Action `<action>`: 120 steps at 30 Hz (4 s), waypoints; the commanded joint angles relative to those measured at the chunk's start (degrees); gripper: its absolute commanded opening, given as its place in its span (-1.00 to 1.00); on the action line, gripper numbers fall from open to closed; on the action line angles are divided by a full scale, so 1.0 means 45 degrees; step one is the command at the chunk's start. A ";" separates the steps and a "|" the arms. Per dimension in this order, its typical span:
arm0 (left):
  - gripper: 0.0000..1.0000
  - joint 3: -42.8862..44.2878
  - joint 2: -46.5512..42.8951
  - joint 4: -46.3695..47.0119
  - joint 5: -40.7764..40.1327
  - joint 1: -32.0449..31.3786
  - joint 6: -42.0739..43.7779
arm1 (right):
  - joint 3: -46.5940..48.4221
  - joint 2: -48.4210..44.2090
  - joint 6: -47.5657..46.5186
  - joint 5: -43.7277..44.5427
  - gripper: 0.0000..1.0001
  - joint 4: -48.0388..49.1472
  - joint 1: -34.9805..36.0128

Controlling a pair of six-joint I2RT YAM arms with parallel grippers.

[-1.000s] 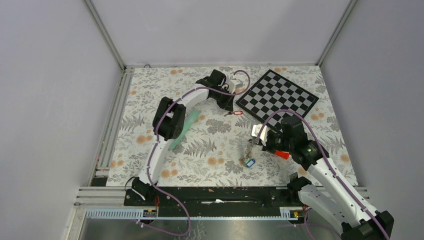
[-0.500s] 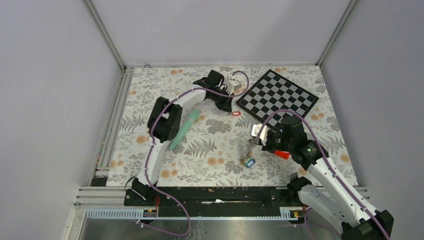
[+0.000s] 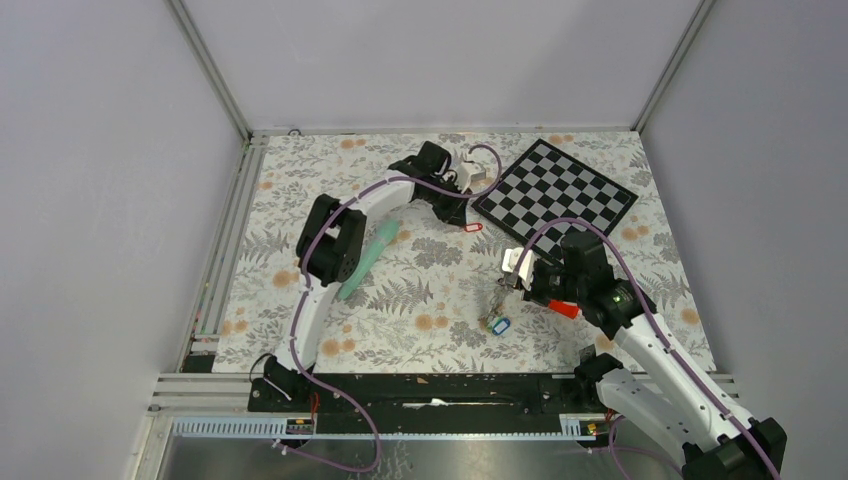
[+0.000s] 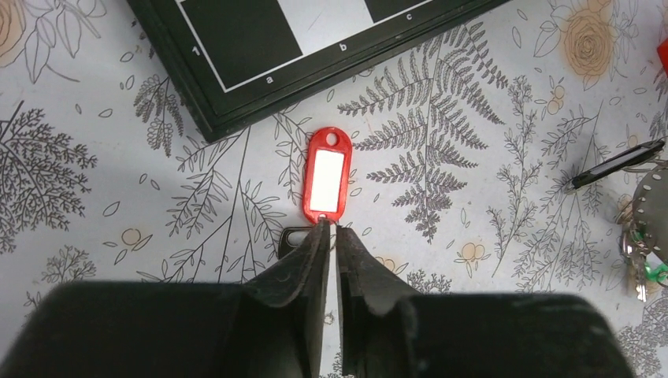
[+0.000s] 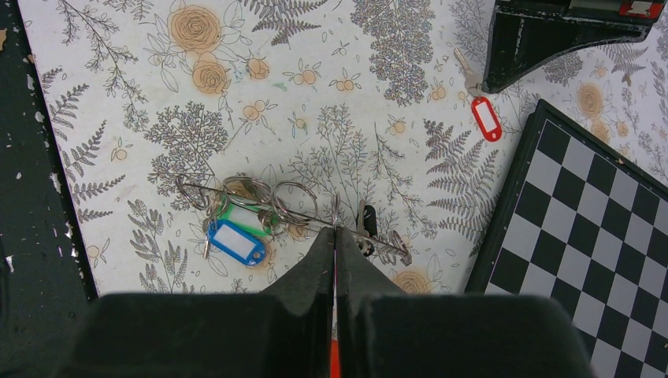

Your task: Put the keys on the keyring

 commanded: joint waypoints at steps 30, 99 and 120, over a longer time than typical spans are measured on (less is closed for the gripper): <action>0.13 -0.0981 -0.1525 0.0431 -0.0864 -0.0422 0.7537 | -0.0078 0.0282 0.0158 -0.0102 -1.00 0.0384 -0.0100; -0.28 0.0166 0.0630 -0.0624 -0.0193 -0.0248 0.5605 | -0.0232 0.0380 0.0080 -0.0102 -1.00 0.0348 -0.0097; -1.00 0.0173 0.0014 -0.0624 -0.0017 -0.0191 0.5609 | -0.0231 0.0465 0.0099 -0.0098 -1.00 0.0348 -0.0100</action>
